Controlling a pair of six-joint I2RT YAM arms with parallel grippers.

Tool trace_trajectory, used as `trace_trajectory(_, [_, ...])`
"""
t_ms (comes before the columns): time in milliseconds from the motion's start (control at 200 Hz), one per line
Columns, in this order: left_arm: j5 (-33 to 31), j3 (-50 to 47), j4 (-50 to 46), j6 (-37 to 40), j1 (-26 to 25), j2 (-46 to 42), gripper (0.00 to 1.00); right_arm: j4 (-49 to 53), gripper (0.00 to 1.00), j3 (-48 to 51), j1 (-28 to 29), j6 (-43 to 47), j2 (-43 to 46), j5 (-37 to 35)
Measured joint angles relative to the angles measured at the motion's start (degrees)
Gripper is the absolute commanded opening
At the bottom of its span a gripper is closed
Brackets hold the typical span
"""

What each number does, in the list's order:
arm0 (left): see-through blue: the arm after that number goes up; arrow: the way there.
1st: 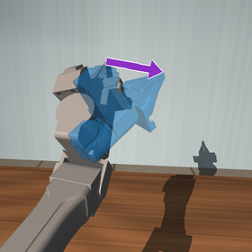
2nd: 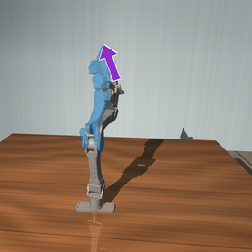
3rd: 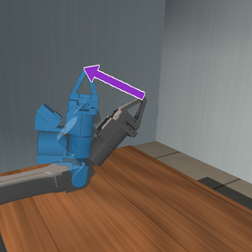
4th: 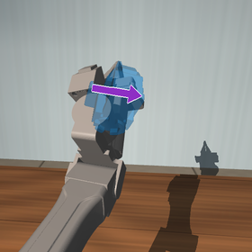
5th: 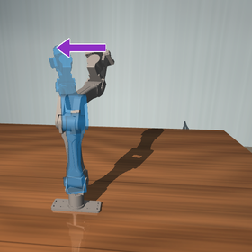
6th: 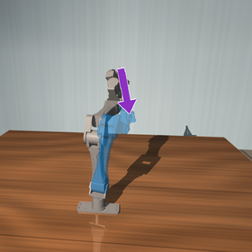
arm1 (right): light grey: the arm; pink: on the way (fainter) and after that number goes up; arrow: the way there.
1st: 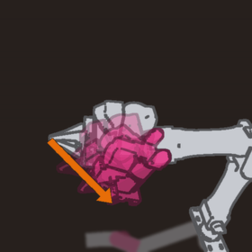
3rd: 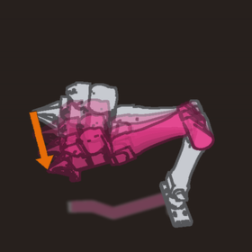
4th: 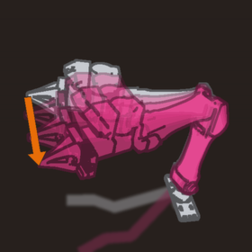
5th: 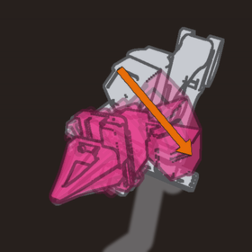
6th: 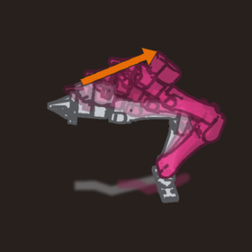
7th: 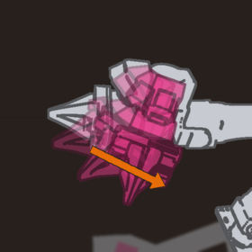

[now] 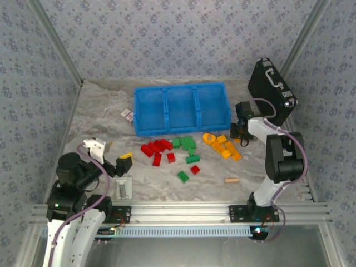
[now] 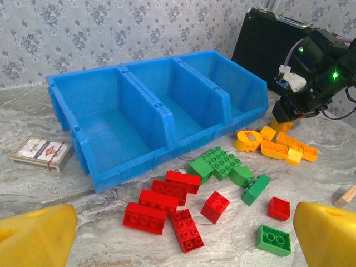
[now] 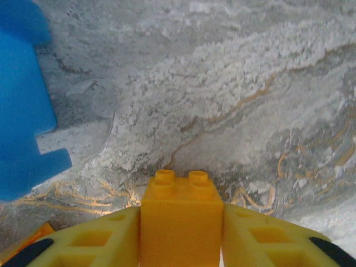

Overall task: Sort the legos into containers by color
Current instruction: Pick up the lego from the middle-right of the table, then place the lego in the container.

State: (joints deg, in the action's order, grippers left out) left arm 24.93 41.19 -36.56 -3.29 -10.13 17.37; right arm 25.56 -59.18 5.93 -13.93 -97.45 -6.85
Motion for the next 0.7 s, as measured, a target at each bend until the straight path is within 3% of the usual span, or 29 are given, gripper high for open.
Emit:
trace_trajectory(195, [-0.02,-0.07,0.44,-0.02,0.00,0.81,1.00,-0.11,0.25,-0.66,0.00,0.28,-0.42,-0.02])
trace_trajectory(425, [-0.04,-0.11,0.48,-0.02,0.00,1.22,1.00,-0.11,0.23,-0.74,1.01,-0.02,-0.24,-0.48])
trace_trajectory(700, [-0.04,-0.11,0.63,-0.02,0.00,1.22,1.00,6.56,0.24,-5.66,8.70,-0.85,7.69,-1.51])
